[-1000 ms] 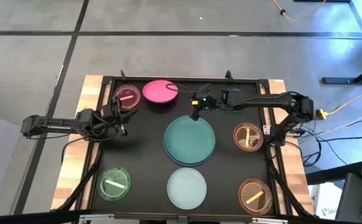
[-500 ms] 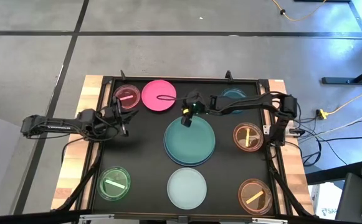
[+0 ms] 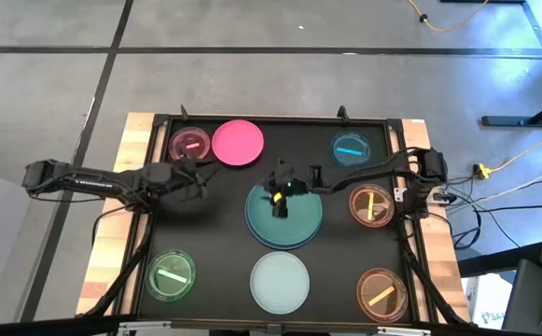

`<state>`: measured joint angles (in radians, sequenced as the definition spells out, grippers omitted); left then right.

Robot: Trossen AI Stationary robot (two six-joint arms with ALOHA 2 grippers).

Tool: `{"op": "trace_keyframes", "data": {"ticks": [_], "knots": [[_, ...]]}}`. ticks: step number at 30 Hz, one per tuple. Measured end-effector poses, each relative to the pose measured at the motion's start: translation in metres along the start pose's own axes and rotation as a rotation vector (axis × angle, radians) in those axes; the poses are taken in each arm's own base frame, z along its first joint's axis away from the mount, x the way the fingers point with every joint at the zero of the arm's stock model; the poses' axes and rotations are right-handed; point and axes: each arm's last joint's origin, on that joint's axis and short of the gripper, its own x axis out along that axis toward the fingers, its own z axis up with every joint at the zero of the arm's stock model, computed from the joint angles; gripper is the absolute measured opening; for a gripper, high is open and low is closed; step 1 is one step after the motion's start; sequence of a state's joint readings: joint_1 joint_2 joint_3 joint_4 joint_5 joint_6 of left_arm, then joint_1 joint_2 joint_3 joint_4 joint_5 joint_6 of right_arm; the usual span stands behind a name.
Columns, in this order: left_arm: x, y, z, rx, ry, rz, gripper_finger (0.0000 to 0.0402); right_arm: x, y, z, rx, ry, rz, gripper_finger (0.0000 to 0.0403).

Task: Stack plastic plates
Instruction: Stack the right pink plate on top of the green plate

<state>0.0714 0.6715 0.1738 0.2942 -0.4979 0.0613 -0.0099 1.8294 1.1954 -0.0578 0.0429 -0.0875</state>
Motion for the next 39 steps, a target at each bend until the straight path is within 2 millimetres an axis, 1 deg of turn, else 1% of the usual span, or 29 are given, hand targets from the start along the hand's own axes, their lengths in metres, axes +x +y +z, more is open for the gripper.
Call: {"op": "trace_keyframes", "data": {"ticks": [4, 10, 14, 17, 21, 24, 27, 30, 35, 39], "knots": [[0.018, 0.000, -0.002, 0.026, 0.190, 0.043, 0.0134, -0.002, 0.028, -0.001, -0.047, 0.019, 0.055, 0.0195], [0.049, 0.002, -0.013, 0.050, 0.384, 0.038, 0.0134, -0.006, 0.062, -0.003, -0.102, 0.025, 0.121, 0.0195], [0.070, 0.004, -0.020, 0.073, 0.484, 0.042, 0.0133, -0.006, 0.081, -0.015, -0.110, 0.009, 0.157, 0.0195], [0.084, 0.006, -0.023, 0.114, 0.534, 0.070, 0.0133, -0.005, 0.090, -0.025, -0.087, -0.022, 0.118, 0.0195], [0.099, 0.004, -0.029, 0.228, 0.591, 0.051, 0.0133, -0.003, 0.092, -0.040, -0.070, -0.069, 0.050, 0.0195], [0.106, 0.002, -0.036, 0.324, 0.625, 0.017, 0.0133, -0.002, 0.090, -0.042, -0.064, -0.064, 0.043, 0.0195], [0.112, 0.002, -0.043, 0.374, 0.636, 0.006, 0.0133, -0.002, 0.088, -0.042, -0.059, -0.067, 0.040, 0.0195], [0.119, 0.006, -0.049, 0.359, 0.628, 0.006, 0.0133, -0.002, 0.088, -0.042, -0.059, -0.067, 0.036, 0.0195], [0.127, 0.017, -0.059, 0.336, 0.643, 0.055, 0.0133, -0.002, 0.088, -0.042, -0.059, -0.068, 0.036, 0.0195], [0.131, 0.019, -0.064, 0.309, 0.652, 0.006, 0.0131, -0.002, 0.088, -0.042, -0.059, -0.068, 0.036, 0.0195]]}}
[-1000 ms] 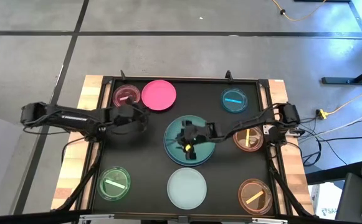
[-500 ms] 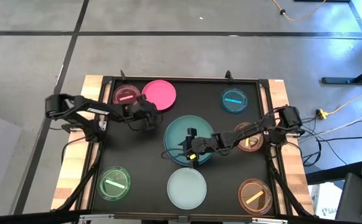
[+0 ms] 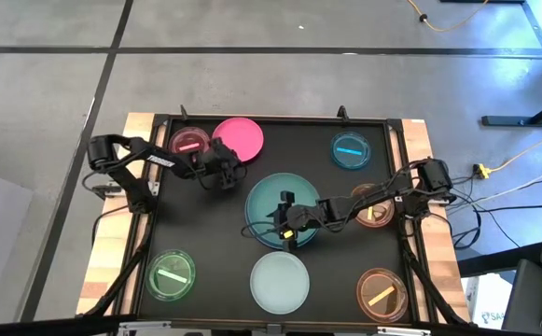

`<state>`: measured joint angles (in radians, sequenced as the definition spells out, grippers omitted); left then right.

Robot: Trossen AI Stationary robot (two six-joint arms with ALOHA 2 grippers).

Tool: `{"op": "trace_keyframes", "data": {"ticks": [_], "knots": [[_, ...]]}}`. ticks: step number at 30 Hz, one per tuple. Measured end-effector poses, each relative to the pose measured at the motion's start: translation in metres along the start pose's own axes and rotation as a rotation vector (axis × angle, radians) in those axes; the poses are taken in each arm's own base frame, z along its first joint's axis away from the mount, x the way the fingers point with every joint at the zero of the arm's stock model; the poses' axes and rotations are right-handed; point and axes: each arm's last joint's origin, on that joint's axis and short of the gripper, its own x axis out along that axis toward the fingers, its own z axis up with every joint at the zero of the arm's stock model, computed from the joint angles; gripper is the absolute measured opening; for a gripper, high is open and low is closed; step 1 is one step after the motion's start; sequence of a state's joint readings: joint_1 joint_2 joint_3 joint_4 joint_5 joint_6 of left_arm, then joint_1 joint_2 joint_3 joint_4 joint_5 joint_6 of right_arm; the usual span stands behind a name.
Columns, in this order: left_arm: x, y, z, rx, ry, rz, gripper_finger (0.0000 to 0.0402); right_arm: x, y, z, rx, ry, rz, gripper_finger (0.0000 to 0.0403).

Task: Stack plastic plates
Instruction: Stack the right pink plate on top of the green plate

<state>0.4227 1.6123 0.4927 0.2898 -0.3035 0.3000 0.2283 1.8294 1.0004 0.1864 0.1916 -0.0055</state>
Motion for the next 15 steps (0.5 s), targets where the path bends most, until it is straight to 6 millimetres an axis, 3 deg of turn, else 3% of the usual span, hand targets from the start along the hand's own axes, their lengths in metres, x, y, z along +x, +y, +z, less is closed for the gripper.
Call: {"op": "trace_keyframes", "data": {"ticks": [4, 11, 15], "knots": [[-0.003, -0.005, 0.002, 0.052, -0.002, 0.006, 0.0105, 0.000, -0.001, 0.000, 0.000, 0.000, -0.024, 0.0195], [-0.012, -0.016, 0.007, 0.141, -0.036, -0.009, 0.0015, 0.000, 0.000, 0.003, 0.004, -0.026, -0.025, 0.0195], [-0.023, -0.022, 0.013, 0.168, -0.064, 0.010, 0.0012, -0.011, -0.002, 0.011, 0.008, -0.050, -0.025, 0.0195]]}}
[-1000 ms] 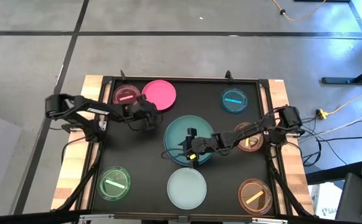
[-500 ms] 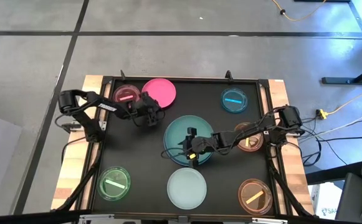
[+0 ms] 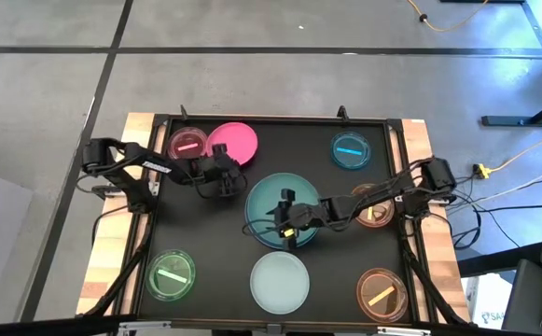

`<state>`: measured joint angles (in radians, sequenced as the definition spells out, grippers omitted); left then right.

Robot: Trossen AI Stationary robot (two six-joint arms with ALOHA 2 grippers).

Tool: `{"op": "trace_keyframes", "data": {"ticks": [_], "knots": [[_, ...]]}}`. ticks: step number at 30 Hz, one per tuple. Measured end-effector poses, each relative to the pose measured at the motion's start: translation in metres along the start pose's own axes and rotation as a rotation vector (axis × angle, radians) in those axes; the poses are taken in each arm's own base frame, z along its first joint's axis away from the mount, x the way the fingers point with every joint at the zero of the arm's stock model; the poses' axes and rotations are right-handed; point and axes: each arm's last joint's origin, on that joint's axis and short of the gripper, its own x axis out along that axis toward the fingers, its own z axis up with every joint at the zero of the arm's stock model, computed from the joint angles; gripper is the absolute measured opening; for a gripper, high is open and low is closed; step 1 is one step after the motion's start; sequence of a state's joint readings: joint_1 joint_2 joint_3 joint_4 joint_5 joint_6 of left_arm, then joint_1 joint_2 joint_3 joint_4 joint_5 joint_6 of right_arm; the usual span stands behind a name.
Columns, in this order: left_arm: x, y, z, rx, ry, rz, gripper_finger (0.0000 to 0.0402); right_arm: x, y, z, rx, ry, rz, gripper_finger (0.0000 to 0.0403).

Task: Stack plastic plates
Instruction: Stack the right pink plate on top of the green plate

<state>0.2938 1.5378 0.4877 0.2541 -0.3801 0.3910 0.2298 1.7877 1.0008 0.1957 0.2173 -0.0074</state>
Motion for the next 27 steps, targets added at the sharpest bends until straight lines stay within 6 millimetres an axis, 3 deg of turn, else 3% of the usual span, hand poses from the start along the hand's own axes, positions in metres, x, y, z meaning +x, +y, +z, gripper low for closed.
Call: {"op": "trace_keyframes", "data": {"ticks": [7, 16, 21, 27], "knots": [[-0.039, -0.011, 0.025, 0.041, -0.200, -0.063, 0.0012, -0.036, -0.001, 0.021, -0.003, -0.028, -0.003, 0.0195], [-0.086, -0.038, 0.049, 0.113, -0.528, -0.369, 0.0012, -0.072, 0.024, 0.029, -0.062, -0.023, 0.001, 0.0195], [-0.094, -0.052, 0.062, 0.132, -0.706, -0.491, 0.0011, -0.091, 0.037, 0.036, -0.078, -0.076, 0.000, 0.0195], [-0.086, -0.065, 0.065, 0.156, -0.703, -0.507, 0.0013, -0.112, 0.051, 0.046, -0.099, -0.173, 0.019, 0.0195]]}}
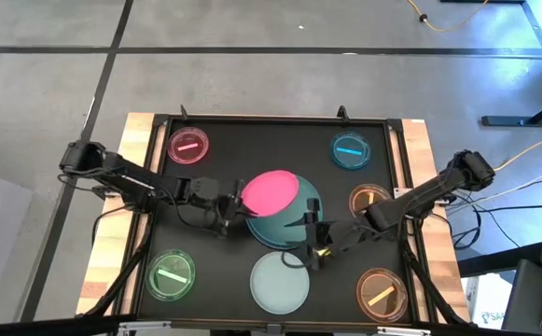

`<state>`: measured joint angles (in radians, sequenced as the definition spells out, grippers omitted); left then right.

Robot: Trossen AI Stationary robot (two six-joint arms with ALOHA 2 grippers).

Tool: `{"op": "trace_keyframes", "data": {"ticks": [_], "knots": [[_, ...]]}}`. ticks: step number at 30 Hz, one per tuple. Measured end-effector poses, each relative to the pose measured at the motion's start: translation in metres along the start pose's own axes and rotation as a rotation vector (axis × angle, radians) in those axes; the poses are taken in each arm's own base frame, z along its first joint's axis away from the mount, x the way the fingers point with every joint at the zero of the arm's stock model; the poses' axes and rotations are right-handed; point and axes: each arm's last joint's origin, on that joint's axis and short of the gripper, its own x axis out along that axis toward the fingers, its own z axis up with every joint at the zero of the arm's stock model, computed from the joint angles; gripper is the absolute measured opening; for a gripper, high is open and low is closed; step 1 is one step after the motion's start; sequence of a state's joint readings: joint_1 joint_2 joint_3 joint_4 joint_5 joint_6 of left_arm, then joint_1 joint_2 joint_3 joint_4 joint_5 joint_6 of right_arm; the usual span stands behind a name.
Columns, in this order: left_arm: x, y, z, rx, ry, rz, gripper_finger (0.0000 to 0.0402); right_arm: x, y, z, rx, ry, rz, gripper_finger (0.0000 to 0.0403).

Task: Stack plastic plates
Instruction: Stack the right pink plate on top of the green plate

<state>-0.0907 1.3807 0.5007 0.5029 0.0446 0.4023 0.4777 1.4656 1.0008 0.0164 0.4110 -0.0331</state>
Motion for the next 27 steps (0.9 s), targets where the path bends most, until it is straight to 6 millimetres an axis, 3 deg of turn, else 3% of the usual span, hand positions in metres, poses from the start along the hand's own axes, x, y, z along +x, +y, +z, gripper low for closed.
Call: {"op": "trace_keyframes", "data": {"ticks": [18, 27], "knots": [[0.054, -0.003, 0.000, -0.104, 0.090, -0.049, 0.0018, -0.004, 0.007, -0.001, -0.041, 0.009, 0.019, 0.0195], [0.056, -0.003, 0.005, -0.155, 0.092, -0.050, 0.0089, -0.004, 0.007, -0.001, -0.038, 0.010, 0.019, 0.0195]]}}
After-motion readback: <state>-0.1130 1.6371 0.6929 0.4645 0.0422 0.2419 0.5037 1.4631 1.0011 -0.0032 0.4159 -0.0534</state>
